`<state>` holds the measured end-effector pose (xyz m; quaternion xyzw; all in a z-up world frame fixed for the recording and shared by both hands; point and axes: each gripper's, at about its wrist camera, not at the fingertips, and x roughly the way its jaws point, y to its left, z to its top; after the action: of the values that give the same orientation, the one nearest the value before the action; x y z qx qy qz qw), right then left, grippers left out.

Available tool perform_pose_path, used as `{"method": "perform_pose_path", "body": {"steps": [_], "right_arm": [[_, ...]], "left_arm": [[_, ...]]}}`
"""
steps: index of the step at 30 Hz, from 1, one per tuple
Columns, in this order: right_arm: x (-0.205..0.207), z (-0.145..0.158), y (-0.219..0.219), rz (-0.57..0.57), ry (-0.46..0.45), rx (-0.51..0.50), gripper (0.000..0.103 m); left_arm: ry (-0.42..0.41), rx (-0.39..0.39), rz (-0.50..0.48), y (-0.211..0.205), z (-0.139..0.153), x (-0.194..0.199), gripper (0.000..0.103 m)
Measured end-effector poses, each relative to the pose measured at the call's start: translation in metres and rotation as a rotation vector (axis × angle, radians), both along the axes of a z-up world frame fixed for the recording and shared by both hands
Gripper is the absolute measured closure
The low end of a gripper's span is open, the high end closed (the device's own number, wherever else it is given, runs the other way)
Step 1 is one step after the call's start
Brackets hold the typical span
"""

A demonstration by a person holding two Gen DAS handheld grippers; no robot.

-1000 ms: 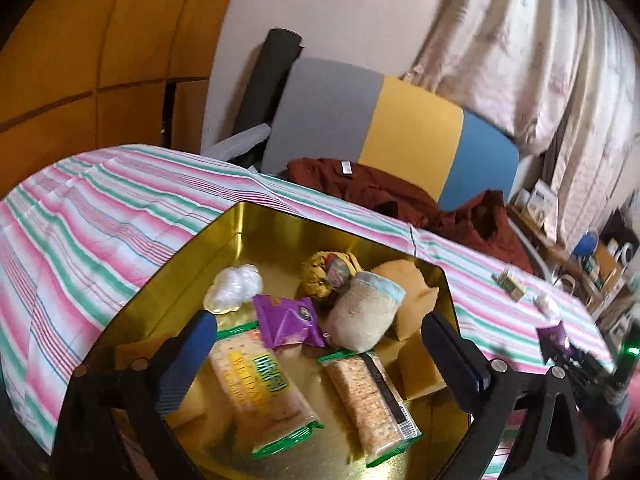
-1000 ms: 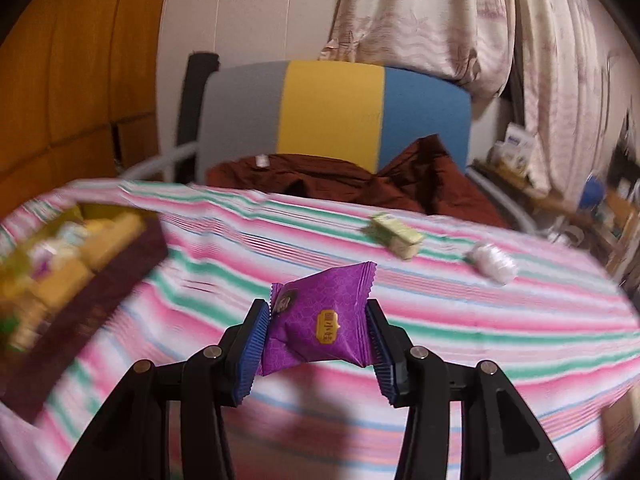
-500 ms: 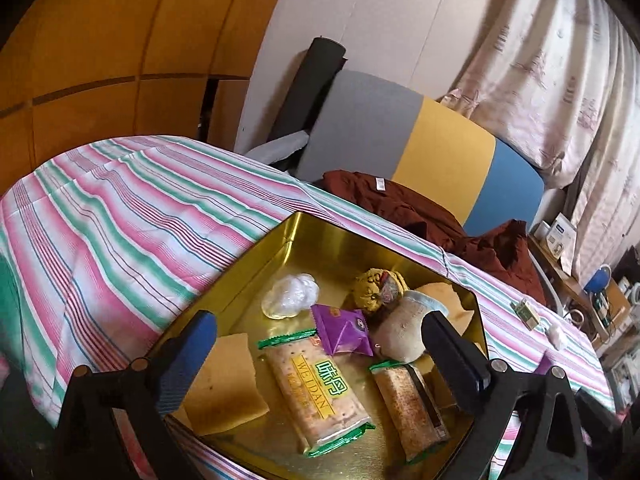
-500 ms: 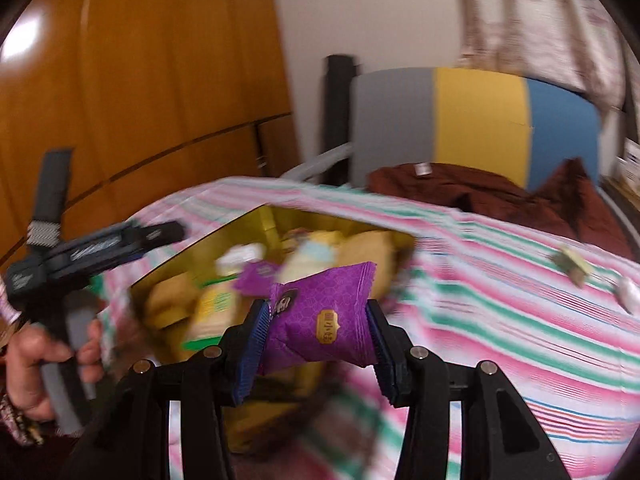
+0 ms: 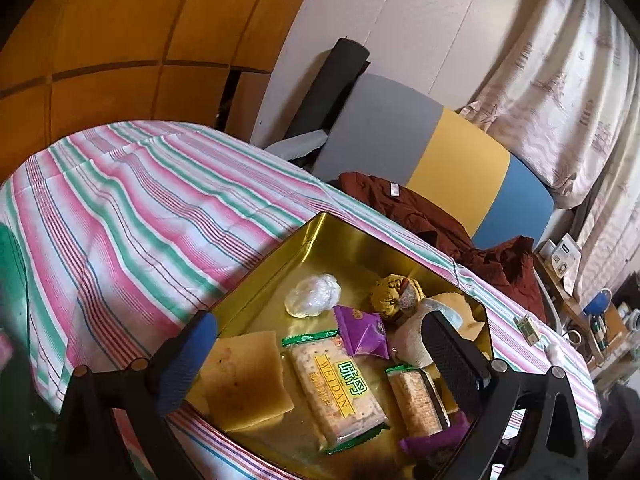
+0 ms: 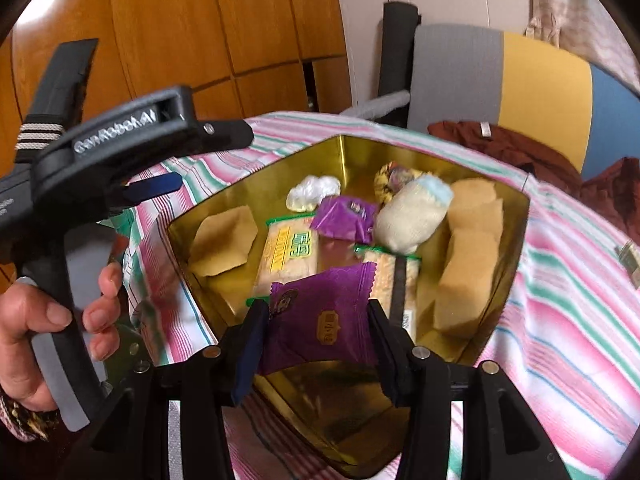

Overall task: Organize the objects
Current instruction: 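Move the right tool over the gold tray and open it to drop the purple packet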

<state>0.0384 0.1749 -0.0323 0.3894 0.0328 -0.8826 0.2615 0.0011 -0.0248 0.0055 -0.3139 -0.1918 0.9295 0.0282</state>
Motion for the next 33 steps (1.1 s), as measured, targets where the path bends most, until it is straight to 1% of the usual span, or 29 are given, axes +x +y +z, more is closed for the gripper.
{"method": "perform_pose_path", "body": {"steps": [1,3,6,9,15,18,22,24,27,31,33], "right_arm": [[0.0,-0.002,-0.001,-0.003,-0.012,-0.002,0.047],[0.001,-0.004,-0.003,0.004,-0.026,-0.002,0.047],[0.005,-0.004,-0.002,0.001,-0.024,0.0,0.047],[0.007,0.002,0.006,-0.012,-0.021,-0.038,0.046],[0.012,0.02,0.047,-0.09,0.033,-0.14,0.046],[0.011,0.025,0.067,-0.148,0.049,-0.155,0.046],[0.006,0.022,0.1,-0.237,0.029,-0.169,0.046],[0.005,0.019,0.119,-0.28,0.014,-0.181,0.046],[0.005,0.013,0.143,-0.342,0.004,-0.168,0.046],[0.005,0.006,0.176,-0.431,0.0,-0.093,0.046],[0.003,0.004,0.186,-0.464,0.002,-0.072,0.046]], "left_arm": [[-0.006,0.001,0.004,-0.001,-0.001,0.0,0.0],[-0.012,0.006,0.009,-0.002,-0.002,0.0,0.0],[-0.024,0.018,0.011,-0.002,-0.003,-0.001,0.0],[-0.029,0.019,0.005,0.001,-0.003,0.0,0.0],[-0.029,0.0,-0.033,0.014,-0.001,0.005,0.0],[-0.035,-0.001,-0.062,0.023,-0.001,0.006,0.0],[-0.048,0.01,-0.116,0.041,0.001,0.006,0.0],[-0.037,0.004,-0.147,0.053,0.004,0.008,0.0],[-0.019,-0.018,-0.202,0.072,0.01,0.012,0.0],[-0.004,-0.046,-0.287,0.102,0.016,0.018,0.0],[-0.004,-0.059,-0.327,0.116,0.016,0.02,0.0]]}}
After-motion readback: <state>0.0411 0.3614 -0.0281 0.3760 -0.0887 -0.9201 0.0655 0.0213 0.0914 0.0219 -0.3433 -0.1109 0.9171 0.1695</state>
